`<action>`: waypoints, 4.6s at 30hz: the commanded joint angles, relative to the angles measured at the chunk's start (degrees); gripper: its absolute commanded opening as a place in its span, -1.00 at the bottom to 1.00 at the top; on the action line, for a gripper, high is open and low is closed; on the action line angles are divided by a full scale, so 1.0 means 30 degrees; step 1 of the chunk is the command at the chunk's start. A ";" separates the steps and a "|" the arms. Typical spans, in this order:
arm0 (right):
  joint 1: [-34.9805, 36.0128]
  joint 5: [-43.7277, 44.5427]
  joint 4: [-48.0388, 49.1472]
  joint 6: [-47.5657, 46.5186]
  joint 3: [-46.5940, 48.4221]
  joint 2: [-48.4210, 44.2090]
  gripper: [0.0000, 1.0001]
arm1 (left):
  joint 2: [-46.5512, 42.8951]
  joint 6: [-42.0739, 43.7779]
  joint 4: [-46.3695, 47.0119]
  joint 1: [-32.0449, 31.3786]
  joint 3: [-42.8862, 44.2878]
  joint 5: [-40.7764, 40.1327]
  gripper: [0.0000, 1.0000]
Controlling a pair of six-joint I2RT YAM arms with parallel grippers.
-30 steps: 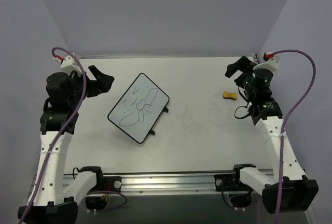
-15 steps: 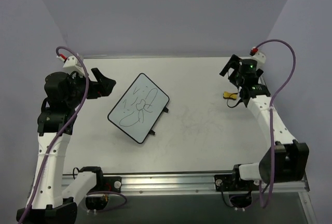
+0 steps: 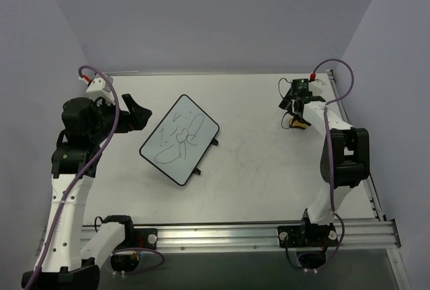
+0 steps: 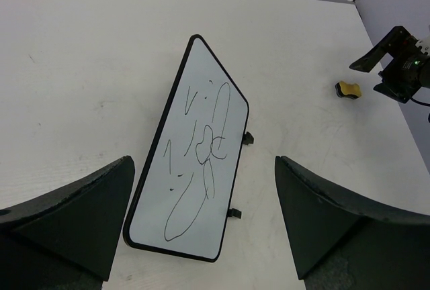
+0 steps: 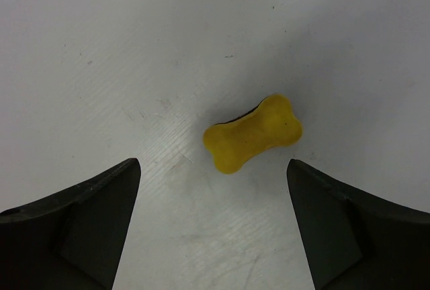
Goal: Erase the whiteboard
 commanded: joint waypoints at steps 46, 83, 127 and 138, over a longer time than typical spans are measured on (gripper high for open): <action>-0.1492 0.0812 -0.2375 1.1663 0.0132 0.2368 0.01 | -0.0950 0.0015 0.0921 0.0095 -0.0588 0.0542 0.88; -0.1316 0.0313 -0.2784 1.2367 0.1653 0.3307 0.02 | -0.0716 -0.0132 0.1184 0.0241 -0.0734 0.1216 0.88; -0.1902 0.0722 -0.5977 1.2162 0.4554 0.4625 0.05 | -0.0774 -0.0220 0.1272 0.0387 -0.0822 0.1450 0.88; -0.1902 0.0489 -0.6592 1.2806 0.5023 0.5092 0.08 | -0.0687 -0.0249 0.1331 0.0387 -0.0852 0.1539 0.88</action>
